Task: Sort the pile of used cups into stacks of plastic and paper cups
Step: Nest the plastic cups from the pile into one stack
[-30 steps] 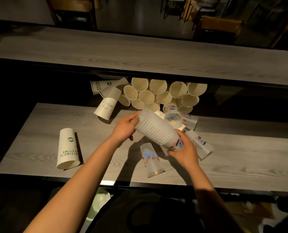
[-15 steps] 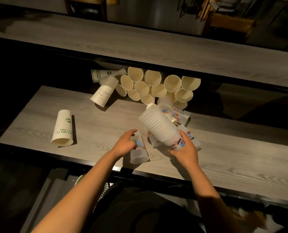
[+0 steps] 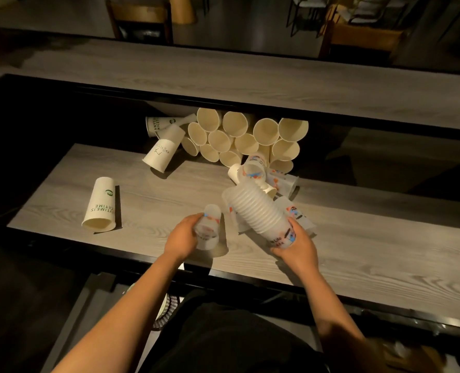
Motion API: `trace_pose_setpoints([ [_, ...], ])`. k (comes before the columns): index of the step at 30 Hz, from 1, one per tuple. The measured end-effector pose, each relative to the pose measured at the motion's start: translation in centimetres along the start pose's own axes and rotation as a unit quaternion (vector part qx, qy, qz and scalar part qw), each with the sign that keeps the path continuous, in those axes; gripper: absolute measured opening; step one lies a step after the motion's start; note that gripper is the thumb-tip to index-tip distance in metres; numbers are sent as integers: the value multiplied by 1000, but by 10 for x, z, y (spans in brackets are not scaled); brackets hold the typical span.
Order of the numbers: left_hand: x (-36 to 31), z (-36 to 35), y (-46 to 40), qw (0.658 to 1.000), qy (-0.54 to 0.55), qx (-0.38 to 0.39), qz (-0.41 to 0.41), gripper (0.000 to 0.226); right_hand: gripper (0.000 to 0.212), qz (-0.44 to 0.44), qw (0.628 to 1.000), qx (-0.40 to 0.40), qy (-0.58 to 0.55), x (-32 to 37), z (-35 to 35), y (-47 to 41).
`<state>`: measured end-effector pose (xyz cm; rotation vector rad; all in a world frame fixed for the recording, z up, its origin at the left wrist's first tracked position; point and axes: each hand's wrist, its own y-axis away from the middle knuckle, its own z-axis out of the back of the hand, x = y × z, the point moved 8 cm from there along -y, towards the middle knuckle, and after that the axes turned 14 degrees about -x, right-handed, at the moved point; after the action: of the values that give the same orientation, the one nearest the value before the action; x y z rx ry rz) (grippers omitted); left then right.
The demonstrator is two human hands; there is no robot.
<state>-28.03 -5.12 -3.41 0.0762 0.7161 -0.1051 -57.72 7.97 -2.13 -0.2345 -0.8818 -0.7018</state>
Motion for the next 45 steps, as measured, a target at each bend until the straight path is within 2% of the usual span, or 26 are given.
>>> trace_pose_setpoints([
  [4, 10, 31, -3, 984, 87, -120, 96, 63, 95, 6, 1000, 20, 18, -2, -4, 2],
  [6, 16, 40, -1, 955, 177, -175, 164, 52, 96, 5, 999, 39, 24, -1, -8, 1],
  [7, 21, 40, -1, 927, 243, -191, 212, 48, 97, 5, 999, 45, 26, 0, -10, 1],
  [9, 28, 32, -2, 864, 362, -180, 302, 40, 97, 7, 998, 52, 27, 2, -11, 0],
  [10, 29, 29, -3, 843, 394, -163, 327, 37, 97, 8, 998, 55, 27, 3, -12, 0],
  [14, 25, 21, -6, 795, 464, -90, 380, 32, 100, 10, 998, 59, 24, 3, -13, 2],
  [19, 15, 17, -9, 739, 545, -22, 396, 28, 102, 16, 998, 56, 23, 2, -10, 3],
  [21, 11, 19, -9, 759, 520, -10, 392, 27, 101, 25, 998, 52, 32, 2, -6, 4],
  [23, 3, 22, -11, 816, 441, 3, 373, 28, 98, 48, 996, 46, 53, 4, -2, 5],
  [26, -21, 21, -16, 899, 332, 41, 282, 32, 94, 82, 993, 44, 75, 7, 0, 6],
  [29, -51, 9, -15, 941, 258, 62, 210, 31, 92, 95, 992, 54, 69, 9, 0, 8],
  [33, -77, -12, -13, 952, 237, 87, 173, 20, 91, 86, 994, 44, 41, 4, 5, 7],
  [36, -81, -21, -17, 937, 270, 86, 202, 29, 90, 75, 996, 30, 22, -2, 11, 4],
  [38, -77, -29, -21, 911, 323, 50, 251, 34, 90, 64, 998, 26, 7, -6, 13, 3],
  [40, -68, -34, -23, 894, 340, -31, 292, 25, 89, 57, 998, 21, -1, -8, 16, 1],
  [42, -56, -36, -23, 922, 244, -106, 282, 28, 88, 54, 998, 14, -5, -11, 20, -2],
  [43, -54, -39, -23, 937, 194, -117, 265, 30, 88, 50, 999, 11, -6, -13, 23, -4],
  [45, -62, -52, -21, 964, 134, -90, 209, 39, 89, 38, 999, 10, -8, -19, 26, -6],
])
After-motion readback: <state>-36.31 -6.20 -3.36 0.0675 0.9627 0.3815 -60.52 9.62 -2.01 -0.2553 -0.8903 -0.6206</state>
